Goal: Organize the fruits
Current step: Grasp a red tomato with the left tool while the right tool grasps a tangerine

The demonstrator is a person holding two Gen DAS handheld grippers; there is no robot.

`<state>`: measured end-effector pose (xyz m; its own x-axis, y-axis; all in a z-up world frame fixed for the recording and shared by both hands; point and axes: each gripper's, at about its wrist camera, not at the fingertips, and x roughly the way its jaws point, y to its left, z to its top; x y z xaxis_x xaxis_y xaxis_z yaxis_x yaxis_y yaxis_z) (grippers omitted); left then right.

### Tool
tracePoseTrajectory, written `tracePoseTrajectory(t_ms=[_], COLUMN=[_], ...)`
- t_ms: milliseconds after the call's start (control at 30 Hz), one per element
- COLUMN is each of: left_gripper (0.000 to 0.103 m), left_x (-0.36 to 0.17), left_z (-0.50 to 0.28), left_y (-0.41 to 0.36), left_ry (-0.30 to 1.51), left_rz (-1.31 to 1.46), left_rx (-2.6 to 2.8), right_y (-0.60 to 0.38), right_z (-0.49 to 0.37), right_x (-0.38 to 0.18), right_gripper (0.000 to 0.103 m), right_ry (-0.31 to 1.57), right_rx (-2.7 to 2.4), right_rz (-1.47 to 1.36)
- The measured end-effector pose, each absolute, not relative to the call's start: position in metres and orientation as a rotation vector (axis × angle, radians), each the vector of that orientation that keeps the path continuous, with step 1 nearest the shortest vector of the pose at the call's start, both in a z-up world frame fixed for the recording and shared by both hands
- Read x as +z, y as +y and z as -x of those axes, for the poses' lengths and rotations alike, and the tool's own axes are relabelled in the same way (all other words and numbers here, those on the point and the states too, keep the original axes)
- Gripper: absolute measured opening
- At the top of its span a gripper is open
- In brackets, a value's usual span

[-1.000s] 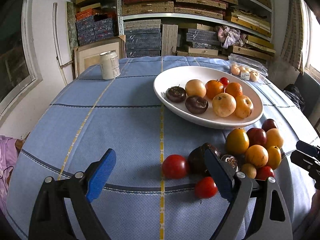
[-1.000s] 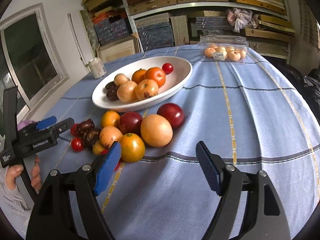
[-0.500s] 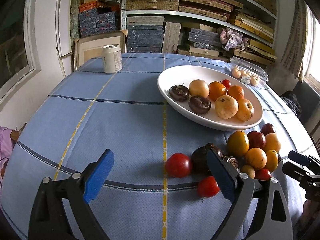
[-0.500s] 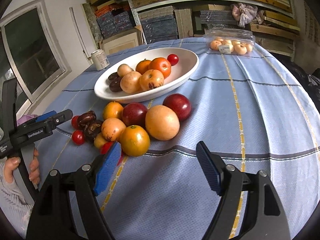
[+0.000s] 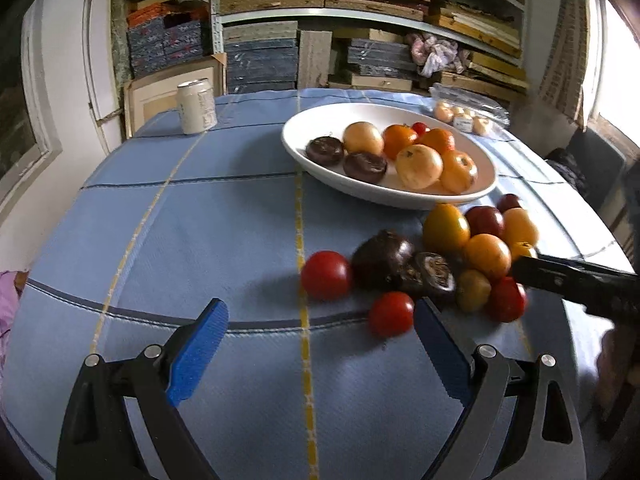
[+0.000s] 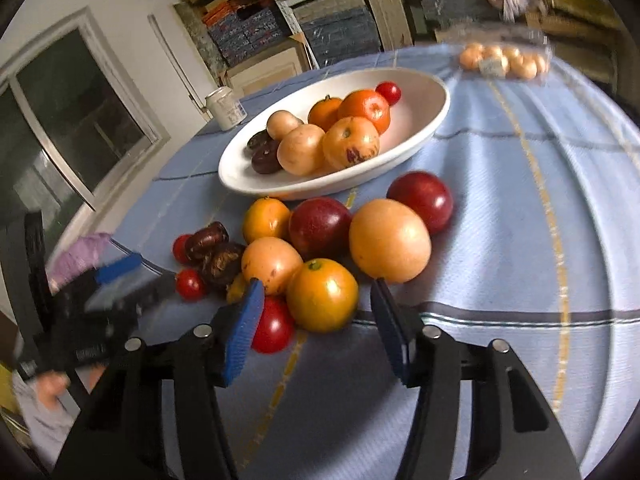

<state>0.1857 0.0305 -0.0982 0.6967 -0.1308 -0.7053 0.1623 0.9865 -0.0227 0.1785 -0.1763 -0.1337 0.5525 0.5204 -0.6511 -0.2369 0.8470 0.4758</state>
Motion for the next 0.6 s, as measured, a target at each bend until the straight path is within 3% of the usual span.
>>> tracePoseTrajectory(t_ms=[67, 133, 500, 533, 600], left_gripper=[0.094, 0.094, 0.094, 0.091, 0.071], left_x=[-0.099, -0.101, -0.109, -0.110, -0.114], left_z=[-0.186, -0.188, -0.188, -0.190, -0.196], left_y=[0.032, 0.032, 0.008, 0.007, 0.008], left_ry=[0.788, 0.808, 0.843, 0.852, 0.883], left_rz=[-0.032, -0.023, -0.051, -0.039, -0.007], left_rx=[-0.168, -0.173, -0.340, -0.355, -0.380], right_y=[-0.181, -0.186, -0.183, -0.185, -0.187], right_z=[-0.181, -0.182, -0.180, -0.178, -0.175], right_x=[-0.137, -0.139, -0.138, -0.139, -0.138], right_gripper=[0.049, 0.038, 0.038, 0.038, 0.038], right_ry=[0.896, 0.912, 0.918, 0.918, 0.918], right_rx=[0.474, 0.472, 0.482, 0.480, 0.471], right_rz=[-0.409, -0.440, -0.445, -0.445, -0.445])
